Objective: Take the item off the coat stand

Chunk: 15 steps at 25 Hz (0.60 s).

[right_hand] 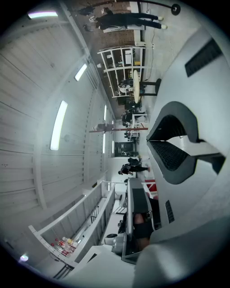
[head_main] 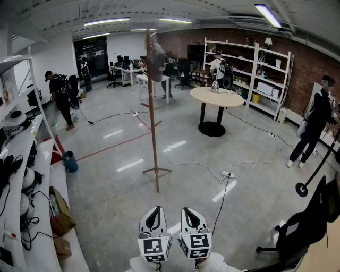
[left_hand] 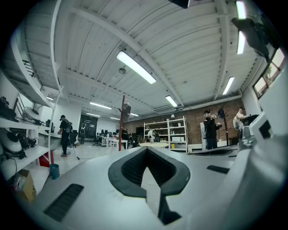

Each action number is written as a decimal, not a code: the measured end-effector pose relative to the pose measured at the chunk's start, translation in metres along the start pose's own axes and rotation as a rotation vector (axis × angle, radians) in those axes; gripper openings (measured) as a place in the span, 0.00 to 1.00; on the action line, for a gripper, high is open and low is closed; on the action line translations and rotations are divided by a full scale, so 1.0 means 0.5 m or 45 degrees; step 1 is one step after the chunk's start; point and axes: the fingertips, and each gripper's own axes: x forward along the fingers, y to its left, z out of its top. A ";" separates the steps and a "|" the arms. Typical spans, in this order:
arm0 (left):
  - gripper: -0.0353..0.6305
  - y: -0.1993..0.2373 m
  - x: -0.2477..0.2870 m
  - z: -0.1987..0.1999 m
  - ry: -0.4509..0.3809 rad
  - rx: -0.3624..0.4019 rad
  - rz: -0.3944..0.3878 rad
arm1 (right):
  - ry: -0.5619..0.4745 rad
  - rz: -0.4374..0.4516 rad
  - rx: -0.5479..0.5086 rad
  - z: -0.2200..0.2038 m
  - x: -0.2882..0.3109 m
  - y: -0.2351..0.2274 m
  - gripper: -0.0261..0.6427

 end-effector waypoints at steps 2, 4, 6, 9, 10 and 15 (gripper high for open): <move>0.05 0.005 0.007 0.007 -0.012 0.007 -0.004 | -0.008 -0.009 -0.003 0.003 0.007 0.001 0.05; 0.05 0.010 0.013 0.009 -0.017 0.010 -0.003 | -0.005 -0.015 -0.001 0.000 0.013 0.001 0.05; 0.05 0.014 0.017 0.003 -0.011 0.004 -0.002 | 0.007 -0.019 0.004 -0.008 0.015 0.001 0.05; 0.05 0.014 0.020 -0.004 -0.002 -0.003 -0.015 | 0.023 -0.026 0.008 -0.017 0.019 0.001 0.05; 0.05 0.014 0.022 -0.005 -0.001 -0.003 -0.020 | 0.025 -0.028 0.009 -0.017 0.022 0.001 0.05; 0.05 0.017 0.032 -0.014 0.011 -0.003 -0.030 | 0.022 -0.019 0.009 -0.013 0.042 0.006 0.05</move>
